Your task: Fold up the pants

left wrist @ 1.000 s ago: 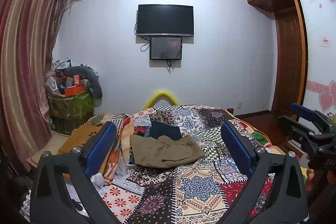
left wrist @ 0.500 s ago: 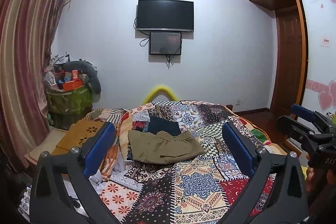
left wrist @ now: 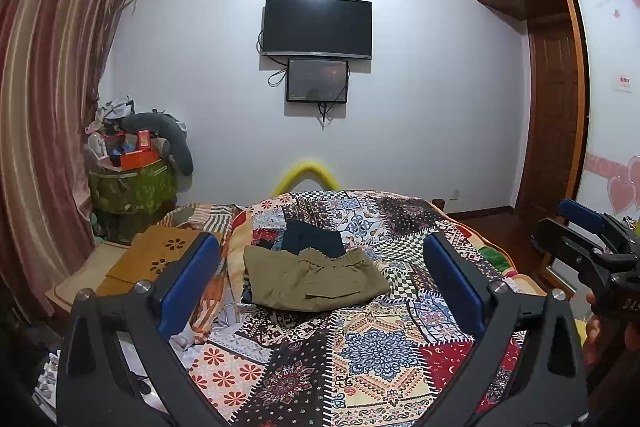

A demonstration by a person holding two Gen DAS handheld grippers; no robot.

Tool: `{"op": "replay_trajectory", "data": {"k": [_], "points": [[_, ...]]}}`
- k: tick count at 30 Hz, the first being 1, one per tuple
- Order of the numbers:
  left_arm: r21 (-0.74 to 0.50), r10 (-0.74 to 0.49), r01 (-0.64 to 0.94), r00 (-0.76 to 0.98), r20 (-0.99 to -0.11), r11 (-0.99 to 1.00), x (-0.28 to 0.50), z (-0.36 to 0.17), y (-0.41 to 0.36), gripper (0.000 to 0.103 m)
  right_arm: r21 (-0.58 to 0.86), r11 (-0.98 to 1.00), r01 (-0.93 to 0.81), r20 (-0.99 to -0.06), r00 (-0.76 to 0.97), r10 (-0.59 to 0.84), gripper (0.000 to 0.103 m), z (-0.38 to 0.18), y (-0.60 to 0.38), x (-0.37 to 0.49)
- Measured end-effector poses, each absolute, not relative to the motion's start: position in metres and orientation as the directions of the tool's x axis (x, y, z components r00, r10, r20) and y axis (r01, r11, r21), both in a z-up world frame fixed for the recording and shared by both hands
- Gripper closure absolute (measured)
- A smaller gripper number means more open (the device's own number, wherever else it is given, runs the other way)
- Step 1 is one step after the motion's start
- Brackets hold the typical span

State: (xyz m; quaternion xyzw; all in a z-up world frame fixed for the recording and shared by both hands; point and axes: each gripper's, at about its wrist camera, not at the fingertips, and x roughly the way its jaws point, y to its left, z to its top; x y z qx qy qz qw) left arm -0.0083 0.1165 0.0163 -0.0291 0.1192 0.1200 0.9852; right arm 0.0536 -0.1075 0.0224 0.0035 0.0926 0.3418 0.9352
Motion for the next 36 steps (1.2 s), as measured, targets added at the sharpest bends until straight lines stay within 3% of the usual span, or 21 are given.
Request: {"op": "replay_trajectory", "data": {"k": [36], "points": [[-0.05,0.159,-0.179,0.949,-0.273,0.983,-0.0019,0.0194,0.1089,0.0,0.085,0.769,-0.633,-0.175,0.751,0.637,0.001,0.0217,-0.1096,0.0571]]}}
